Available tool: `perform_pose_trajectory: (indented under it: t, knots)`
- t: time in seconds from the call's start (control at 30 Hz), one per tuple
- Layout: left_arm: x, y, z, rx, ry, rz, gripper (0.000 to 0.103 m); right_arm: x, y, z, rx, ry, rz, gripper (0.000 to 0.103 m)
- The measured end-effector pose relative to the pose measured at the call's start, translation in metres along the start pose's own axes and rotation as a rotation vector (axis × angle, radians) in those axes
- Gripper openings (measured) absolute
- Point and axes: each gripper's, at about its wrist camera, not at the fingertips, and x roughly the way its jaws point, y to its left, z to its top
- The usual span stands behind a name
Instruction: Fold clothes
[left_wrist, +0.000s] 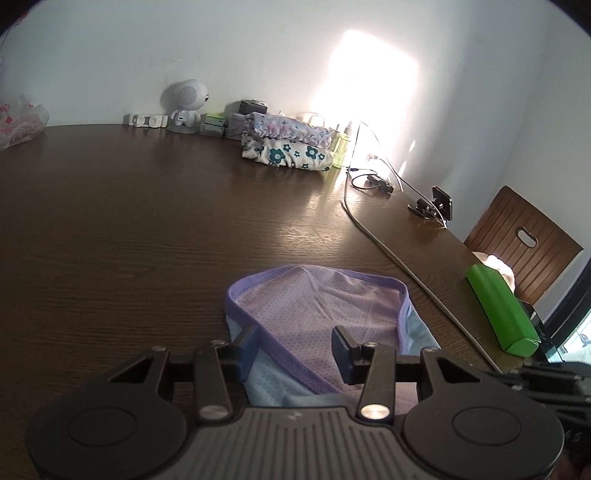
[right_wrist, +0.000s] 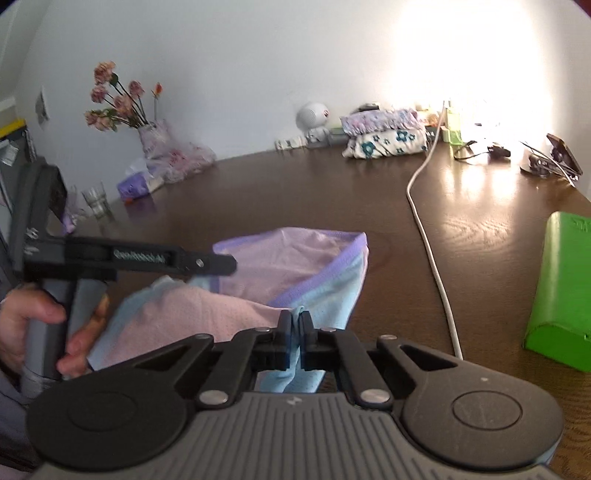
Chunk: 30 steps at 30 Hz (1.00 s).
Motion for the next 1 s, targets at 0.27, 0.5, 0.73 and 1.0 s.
perform_pose_trajectory:
  t: [0.27, 0.5, 0.73, 1.0]
  knots:
    - [-0.082, -0.022, -0.009, 0.150, -0.186, -0.186, 0.043, -0.032, 0.013, 0.008, -0.052, -0.122, 0.019, 0.020]
    - [-0.078, -0.033, -0.057, 0.182, -0.055, -0.141, 0.027, -0.006, 0.036, -0.012, -0.129, 0.014, 0.063, 0.020]
    - [-0.065, -0.032, -0.065, 0.174, -0.059, -0.095, 0.031, -0.014, 0.029, -0.014, -0.122, -0.018, 0.011, 0.036]
    - [-0.085, -0.021, -0.067, 0.175, -0.067, -0.130, 0.045, -0.054, 0.054, -0.046, -0.385, -0.089, 0.120, 0.040]
